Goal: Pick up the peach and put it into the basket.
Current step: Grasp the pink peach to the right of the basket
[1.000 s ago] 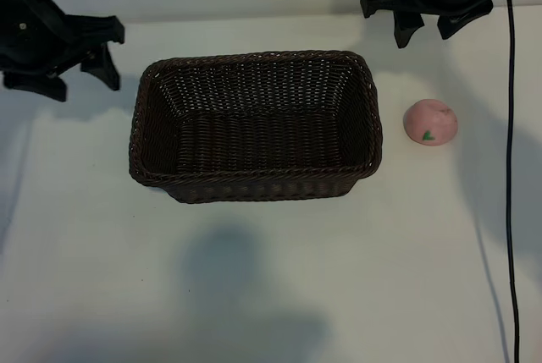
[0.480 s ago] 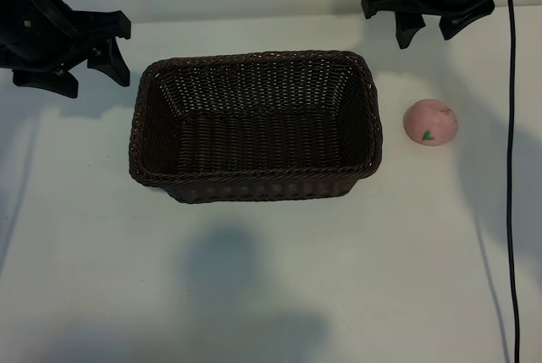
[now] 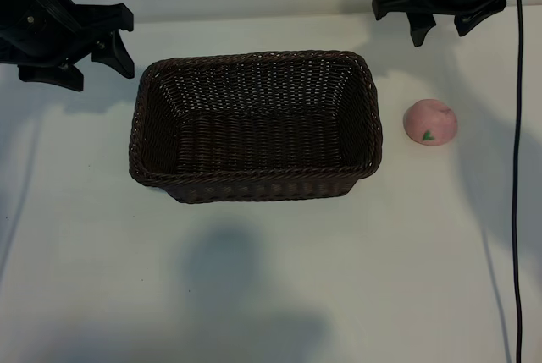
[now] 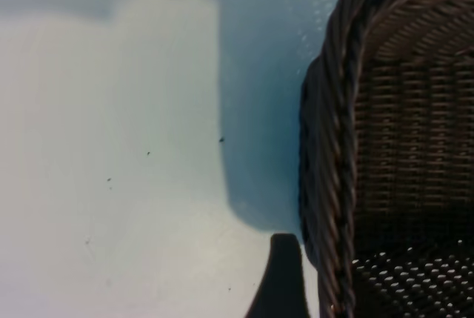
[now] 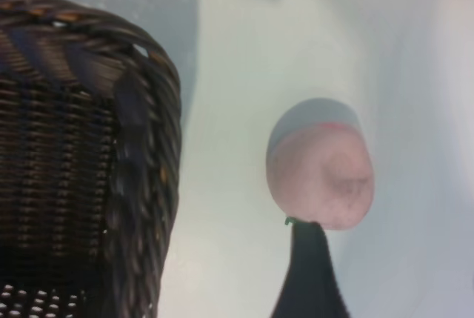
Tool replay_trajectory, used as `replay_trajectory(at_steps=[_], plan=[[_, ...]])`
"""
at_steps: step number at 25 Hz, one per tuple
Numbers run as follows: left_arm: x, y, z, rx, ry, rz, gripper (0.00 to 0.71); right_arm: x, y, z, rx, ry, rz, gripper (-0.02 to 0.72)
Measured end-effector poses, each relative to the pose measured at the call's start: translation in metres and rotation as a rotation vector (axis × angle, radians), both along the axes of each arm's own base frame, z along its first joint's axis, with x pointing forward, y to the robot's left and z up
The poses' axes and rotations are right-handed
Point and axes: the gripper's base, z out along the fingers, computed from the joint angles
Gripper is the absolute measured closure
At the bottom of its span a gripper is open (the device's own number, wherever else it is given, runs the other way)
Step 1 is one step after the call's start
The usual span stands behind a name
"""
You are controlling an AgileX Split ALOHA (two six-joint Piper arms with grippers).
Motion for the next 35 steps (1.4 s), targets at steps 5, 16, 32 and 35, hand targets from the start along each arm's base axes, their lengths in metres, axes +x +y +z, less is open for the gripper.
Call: replay_trajectory(at_steps=[5, 16, 32, 35], plan=[[0.002, -0.001, 0.001, -0.018, -0.022, 0.011, 0.113, 0.004, -0.004, -0.005, -0.008, 0.002, -0.010, 0.196], [0.003, -0.001, 0.002, -0.021, -0.032, 0.015, 0.115, 0.017, -0.036, -0.013, 0.029, 0.012, -0.095, 0.196], [0.003, -0.001, 0.002, -0.020, -0.034, 0.012, 0.115, 0.006, -0.039, -0.098, 0.077, -0.032, -0.087, 0.196], [0.003, -0.001, 0.002, -0.020, -0.034, 0.012, 0.115, 0.004, -0.040, -0.106, 0.084, -0.044, -0.085, 0.196]])
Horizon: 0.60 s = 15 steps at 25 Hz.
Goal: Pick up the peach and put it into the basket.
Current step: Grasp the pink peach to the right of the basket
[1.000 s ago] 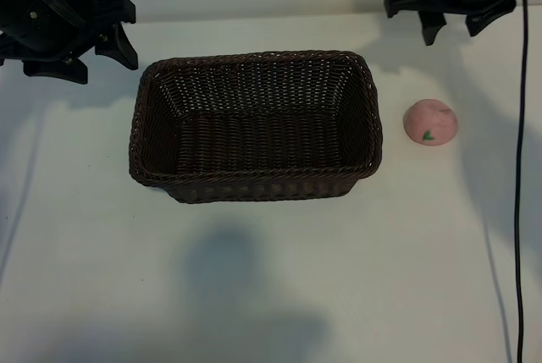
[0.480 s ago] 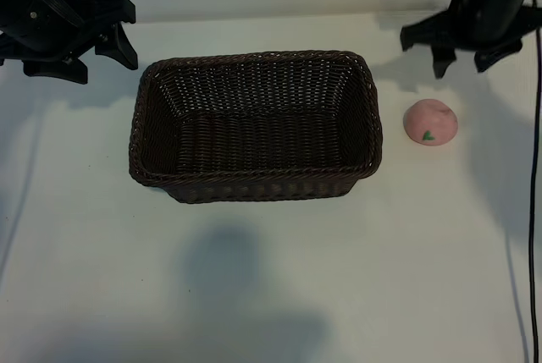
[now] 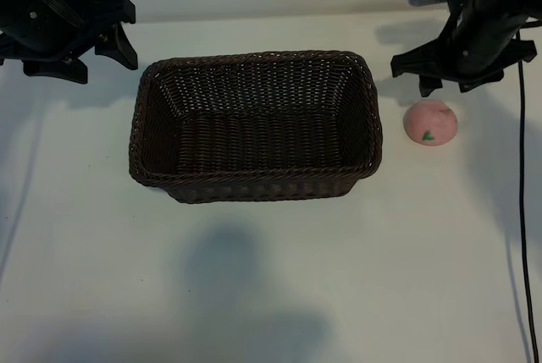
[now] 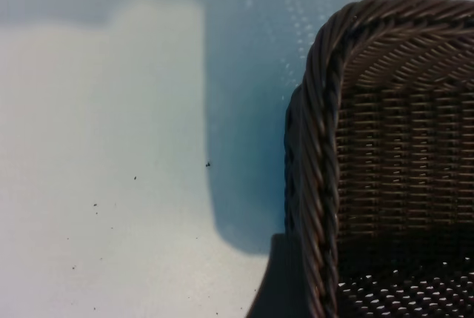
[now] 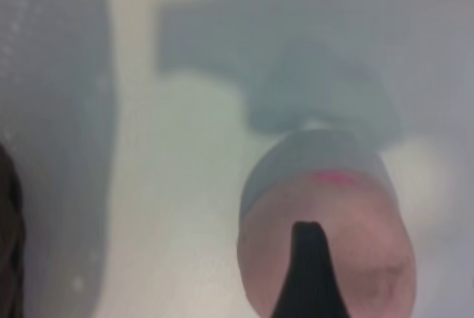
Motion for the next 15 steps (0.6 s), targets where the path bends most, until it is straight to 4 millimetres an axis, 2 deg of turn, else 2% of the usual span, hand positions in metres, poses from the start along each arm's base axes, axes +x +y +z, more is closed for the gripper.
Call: replay_trajectory(at_steps=[6, 8, 10, 13, 15], plan=[[0.000, 0.000, 0.000, 0.000, 0.000, 0.000, 0.115, -0.002, 0.002, -0.028, 0.004, 0.070, 0.004, 0.198], [0.000, 0.000, 0.000, 0.000, 0.000, 0.000, 0.115, -0.002, 0.003, -0.037, 0.010, 0.096, 0.008, 0.225], [0.000, 0.000, 0.000, 0.000, 0.000, 0.000, 0.115, -0.002, 0.003, -0.040, 0.008, 0.100, 0.014, 0.310], [0.000, 0.000, 0.000, 0.000, 0.000, 0.000, 0.116, -0.002, 0.004, -0.039, 0.014, 0.100, 0.009, 0.547], [0.000, 0.000, 0.000, 0.000, 0.000, 0.000, 0.116, -0.002, 0.004, -0.038, 0.015, 0.103, 0.007, 0.631]])
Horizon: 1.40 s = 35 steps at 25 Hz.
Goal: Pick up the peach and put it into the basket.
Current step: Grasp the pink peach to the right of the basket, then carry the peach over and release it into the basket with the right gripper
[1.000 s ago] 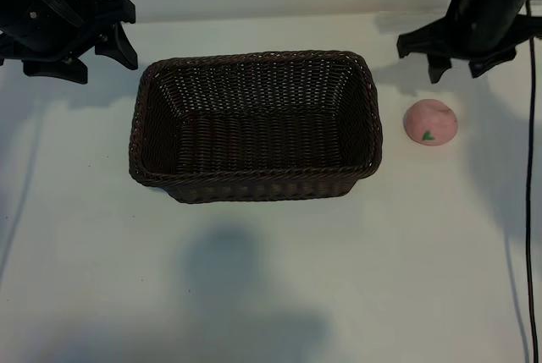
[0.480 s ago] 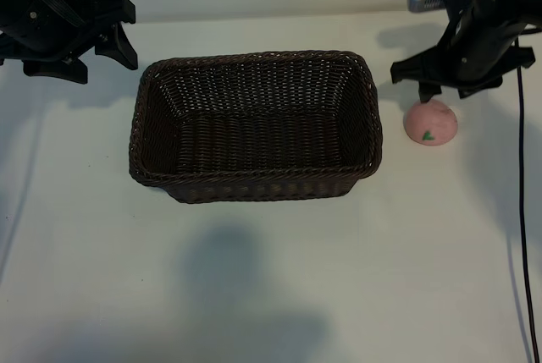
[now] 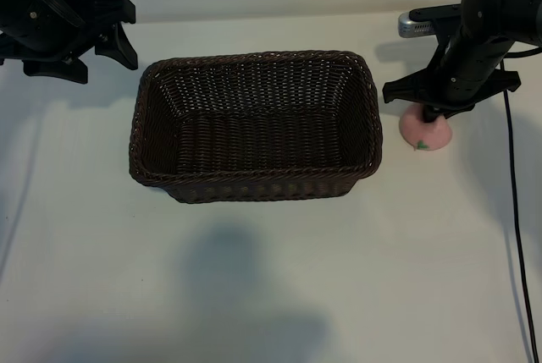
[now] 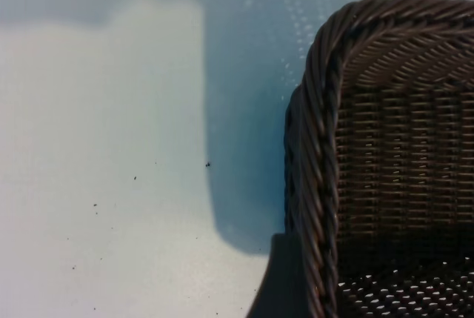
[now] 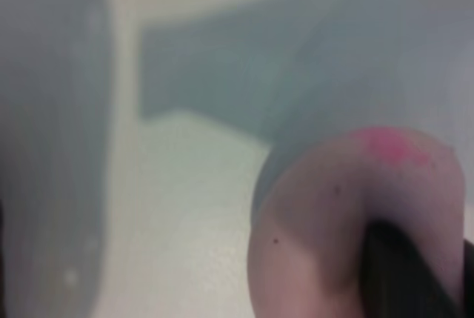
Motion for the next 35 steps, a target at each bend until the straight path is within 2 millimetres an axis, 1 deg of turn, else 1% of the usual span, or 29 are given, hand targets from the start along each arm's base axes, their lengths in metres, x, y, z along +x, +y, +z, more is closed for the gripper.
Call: replay_trajectory(at_steps=[2, 4, 7, 10, 15, 18, 20, 25, 30, 33, 35], plan=[[0.000, 0.000, 0.000, 0.000, 0.000, 0.000, 0.116, 0.001, 0.000, 0.002, -0.002, 0.006, 0.000, 0.655], [0.000, 0.000, 0.000, 0.000, 0.000, 0.000, 0.116, 0.002, 0.001, 0.007, -0.006, 0.022, -0.001, 0.661], [0.000, 0.000, 0.000, 0.000, 0.000, 0.000, 0.116, 0.005, 0.002, 0.022, -0.005, 0.031, 0.000, 0.662], [0.000, 0.000, 0.000, 0.000, 0.000, 0.000, 0.117, 0.008, 0.003, 0.045, -0.001, 0.024, 0.002, 0.662], [0.000, 0.000, 0.000, 0.000, 0.000, 0.000, 0.117, 0.010, 0.003, 0.094, 0.008, -0.028, 0.010, 0.662], [0.000, 0.000, 0.000, 0.000, 0.000, 0.000, 0.117, 0.007, 0.002, 0.114, 0.005, -0.036, 0.014, 0.662], [0.000, 0.000, 0.000, 0.000, 0.000, 0.000, 0.117, 0.005, 0.002, 0.123, 0.007, -0.042, 0.015, 0.662], [0.000, 0.000, 0.000, 0.000, 0.000, 0.000, 0.117, 0.000, 0.002, 0.135, 0.031, -0.043, 0.015, 0.662], [0.000, 0.000, 0.000, 0.000, 0.000, 0.000, 0.117, -0.009, 0.009, 0.147, 0.129, -0.026, 0.044, 0.662], [0.000, 0.000, 0.000, 0.000, -0.001, 0.000, 0.117, -0.016, 0.021, 0.154, 0.170, -0.031, 0.081, 0.662], [0.000, 0.000, 0.000, 0.000, -0.003, 0.001, 0.117, -0.022, 0.034, 0.156, 0.174, -0.033, 0.119, 0.662]])
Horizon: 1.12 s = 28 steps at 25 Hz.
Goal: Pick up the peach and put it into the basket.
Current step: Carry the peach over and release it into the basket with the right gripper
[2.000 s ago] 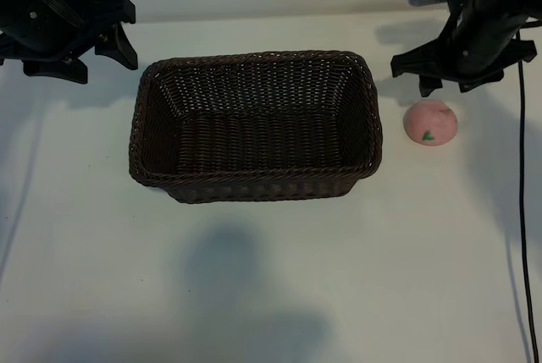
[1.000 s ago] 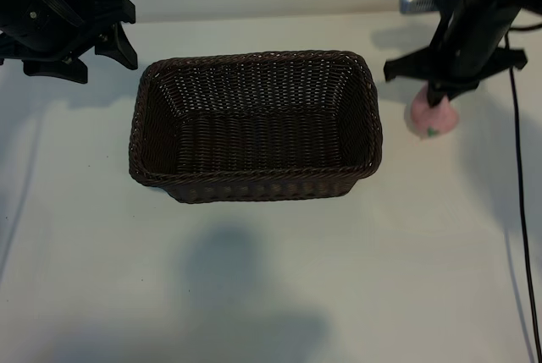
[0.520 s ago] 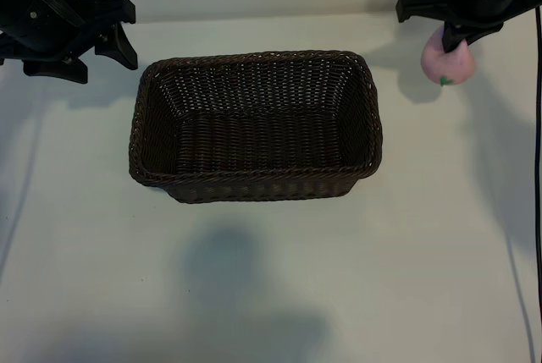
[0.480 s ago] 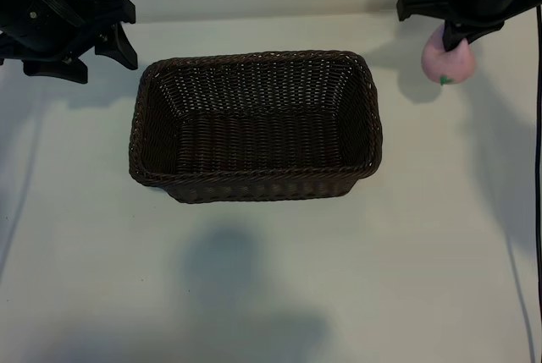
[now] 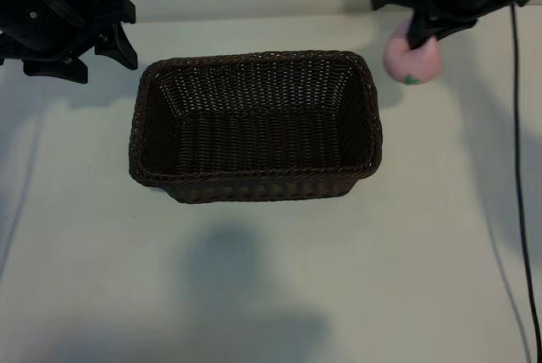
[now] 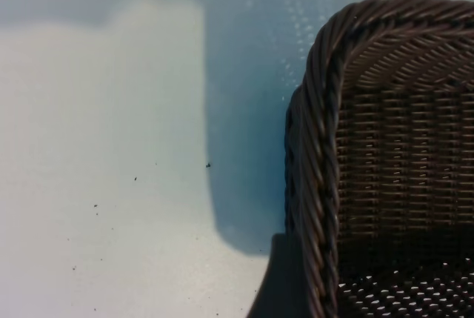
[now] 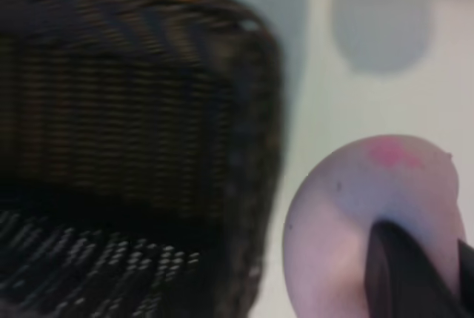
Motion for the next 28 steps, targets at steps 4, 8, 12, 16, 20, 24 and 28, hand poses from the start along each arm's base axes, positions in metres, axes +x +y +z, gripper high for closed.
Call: replay_trajectory(at_steps=[4, 8, 12, 16, 20, 24, 28], plan=[[0.000, 0.000, 0.000, 0.000, -0.001, 0.000, 0.117, -0.015, 0.032, 0.000, 0.008, -0.012, 0.087, 0.662], [0.000, 0.000, 0.000, 0.000, -0.001, 0.000, 0.117, -0.030, 0.063, 0.002, 0.034, -0.041, 0.158, 0.662], [0.000, 0.000, 0.000, 0.000, -0.001, 0.000, 0.119, -0.042, 0.085, 0.003, 0.055, -0.071, 0.206, 0.662], [0.000, 0.000, 0.000, 0.000, -0.001, 0.000, 0.119, -0.049, 0.099, 0.005, 0.076, -0.105, 0.233, 0.662], [0.000, 0.000, 0.000, 0.001, -0.001, -0.002, 0.119, -0.047, 0.107, -0.002, 0.077, -0.120, 0.243, 0.662], [0.000, 0.000, 0.000, 0.001, -0.001, -0.002, 0.119, -0.038, 0.114, -0.030, 0.043, -0.083, 0.243, 0.662], [0.000, 0.000, 0.000, 0.001, -0.001, -0.002, 0.119, -0.027, 0.122, -0.067, 0.004, -0.035, 0.246, 0.662]])
